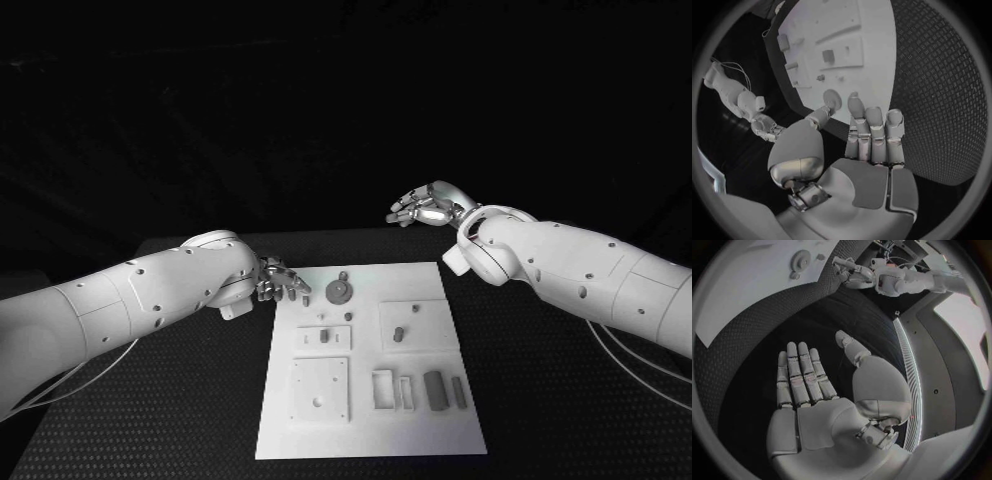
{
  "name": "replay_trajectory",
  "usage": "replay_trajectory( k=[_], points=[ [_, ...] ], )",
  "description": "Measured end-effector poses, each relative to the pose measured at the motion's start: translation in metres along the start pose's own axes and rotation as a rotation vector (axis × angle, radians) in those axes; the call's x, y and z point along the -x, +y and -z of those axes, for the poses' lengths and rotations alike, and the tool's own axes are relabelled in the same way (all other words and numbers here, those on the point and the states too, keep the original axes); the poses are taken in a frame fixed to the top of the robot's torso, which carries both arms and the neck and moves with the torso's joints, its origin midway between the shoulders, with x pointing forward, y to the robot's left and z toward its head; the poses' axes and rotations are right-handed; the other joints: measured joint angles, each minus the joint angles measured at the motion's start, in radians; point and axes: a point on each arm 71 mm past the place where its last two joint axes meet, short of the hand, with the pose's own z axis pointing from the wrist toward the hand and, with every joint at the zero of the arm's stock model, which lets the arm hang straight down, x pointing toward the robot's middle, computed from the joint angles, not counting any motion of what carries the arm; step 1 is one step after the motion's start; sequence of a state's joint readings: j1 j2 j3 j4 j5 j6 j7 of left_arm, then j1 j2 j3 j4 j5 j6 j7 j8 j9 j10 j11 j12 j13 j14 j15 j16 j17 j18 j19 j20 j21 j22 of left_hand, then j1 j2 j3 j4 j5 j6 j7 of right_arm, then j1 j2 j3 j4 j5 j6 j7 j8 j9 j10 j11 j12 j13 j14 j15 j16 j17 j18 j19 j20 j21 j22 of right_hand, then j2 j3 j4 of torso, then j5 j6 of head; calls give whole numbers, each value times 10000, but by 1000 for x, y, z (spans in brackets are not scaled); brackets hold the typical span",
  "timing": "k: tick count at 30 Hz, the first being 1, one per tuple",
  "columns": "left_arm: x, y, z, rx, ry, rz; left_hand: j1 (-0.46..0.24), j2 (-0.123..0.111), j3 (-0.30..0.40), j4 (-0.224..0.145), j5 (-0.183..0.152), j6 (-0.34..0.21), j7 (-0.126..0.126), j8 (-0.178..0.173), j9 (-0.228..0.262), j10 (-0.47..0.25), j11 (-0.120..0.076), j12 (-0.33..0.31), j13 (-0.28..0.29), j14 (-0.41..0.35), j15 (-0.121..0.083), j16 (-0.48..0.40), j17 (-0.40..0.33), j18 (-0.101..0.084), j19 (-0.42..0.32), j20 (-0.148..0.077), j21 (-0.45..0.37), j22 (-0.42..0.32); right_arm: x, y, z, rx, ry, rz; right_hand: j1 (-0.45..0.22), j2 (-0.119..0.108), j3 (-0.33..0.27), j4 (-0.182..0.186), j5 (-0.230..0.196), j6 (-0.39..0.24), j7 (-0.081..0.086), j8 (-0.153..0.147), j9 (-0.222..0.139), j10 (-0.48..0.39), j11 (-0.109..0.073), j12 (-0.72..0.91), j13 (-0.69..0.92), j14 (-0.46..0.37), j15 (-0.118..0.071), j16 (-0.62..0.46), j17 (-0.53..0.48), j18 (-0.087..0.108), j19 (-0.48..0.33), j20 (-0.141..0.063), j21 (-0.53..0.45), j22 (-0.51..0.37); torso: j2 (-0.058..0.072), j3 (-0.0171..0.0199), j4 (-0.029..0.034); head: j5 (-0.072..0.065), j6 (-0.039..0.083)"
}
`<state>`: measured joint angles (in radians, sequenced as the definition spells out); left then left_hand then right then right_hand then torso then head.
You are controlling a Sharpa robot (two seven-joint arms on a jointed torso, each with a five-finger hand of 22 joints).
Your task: Assemble the parts on the task board
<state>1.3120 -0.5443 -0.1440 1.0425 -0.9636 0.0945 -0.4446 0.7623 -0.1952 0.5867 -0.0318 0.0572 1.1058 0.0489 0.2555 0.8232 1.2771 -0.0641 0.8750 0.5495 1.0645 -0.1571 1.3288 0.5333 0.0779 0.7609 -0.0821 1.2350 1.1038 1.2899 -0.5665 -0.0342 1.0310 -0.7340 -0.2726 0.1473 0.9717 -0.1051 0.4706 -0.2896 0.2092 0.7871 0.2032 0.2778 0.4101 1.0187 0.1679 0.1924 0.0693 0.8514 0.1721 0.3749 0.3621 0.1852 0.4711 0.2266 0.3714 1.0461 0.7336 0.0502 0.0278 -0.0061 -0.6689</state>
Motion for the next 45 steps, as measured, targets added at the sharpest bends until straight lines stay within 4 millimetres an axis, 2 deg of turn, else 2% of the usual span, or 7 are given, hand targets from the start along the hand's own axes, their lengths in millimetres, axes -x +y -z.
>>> replay_trajectory(
  k=[7, 17, 27, 33, 45],
  points=[
    [5, -2, -9, 172, -136, -252, -21, -104, 42, 98, 0, -13, -13, -38, 0, 1, 0, 0, 0, -1, 2, 0, -11, 0, 0, 0, 0, 0, 0, 0, 0, 14, 5, -4, 0, 0, 0, 0, 0, 0, 0, 0, 0, 0, 0, 0, 1, 0, 0, 0, 1, 1, 0, 0, 0, 2, 15, 2, -10, -9, -8],
    [5, -3, -16, 204, -168, -388, -32, -115, 43, 152, 0, -55, 24, -86, 1, 1, 0, 0, 1, -15, 19, 0, -33, 0, 1, 0, -39, -8, -1, 1, 0, 27, 12, -10, 0, 0, 0, 0, 0, 1, 0, 0, -9, 0, 0, 0, 1, 0, 0, 0, 1, 1, 0, 0, 0, 12, 54, 3, -56, -7, 12],
    [-6, -4, -22, 136, 102, -486, -29, -112, 64, 173, 0, -91, 27, -134, 1, -32, 33, 0, 2, -18, 23, 0, -56, 0, 1, 0, -39, -7, -2, 2, 0, 49, 33, -18, 0, 0, 0, 0, 0, 1, -1, 0, -8, 48, 23, 0, 1, 1, -1, 0, -7, 1, 1, -1, 0, 27, 57, 12, -56, -12, -34],
    [-8, -4, -23, 95, 164, -492, 37, -46, 28, 137, 0, -133, 55, -153, 2, -68, 69, 0, 2, -34, 40, 0, -67, 0, 1, 0, -39, -7, -3, 3, -1, 61, 44, -23, 0, 0, 0, 0, 0, 1, -1, 0, -8, 72, -1, 0, 1, 1, -1, 0, -7, 1, -1, -2, -38, 33, 49, 9, -54, -19, -49],
    [-9, -6, -24, 27, 228, -514, 337, 254, -108, -225, 0, -153, 37, -201, 26, -122, 123, -39, 3, -70, 78, 0, -111, -1, -35, 36, -77, 22, -4, 4, -1, 82, 65, -30, 0, 0, 0, 0, 0, 1, -1, 0, -16, 72, -1, 0, 1, 1, -1, 0, -7, 2, -35, -36, -38, 42, 38, 7, -45, -36, -47]
  ],
)
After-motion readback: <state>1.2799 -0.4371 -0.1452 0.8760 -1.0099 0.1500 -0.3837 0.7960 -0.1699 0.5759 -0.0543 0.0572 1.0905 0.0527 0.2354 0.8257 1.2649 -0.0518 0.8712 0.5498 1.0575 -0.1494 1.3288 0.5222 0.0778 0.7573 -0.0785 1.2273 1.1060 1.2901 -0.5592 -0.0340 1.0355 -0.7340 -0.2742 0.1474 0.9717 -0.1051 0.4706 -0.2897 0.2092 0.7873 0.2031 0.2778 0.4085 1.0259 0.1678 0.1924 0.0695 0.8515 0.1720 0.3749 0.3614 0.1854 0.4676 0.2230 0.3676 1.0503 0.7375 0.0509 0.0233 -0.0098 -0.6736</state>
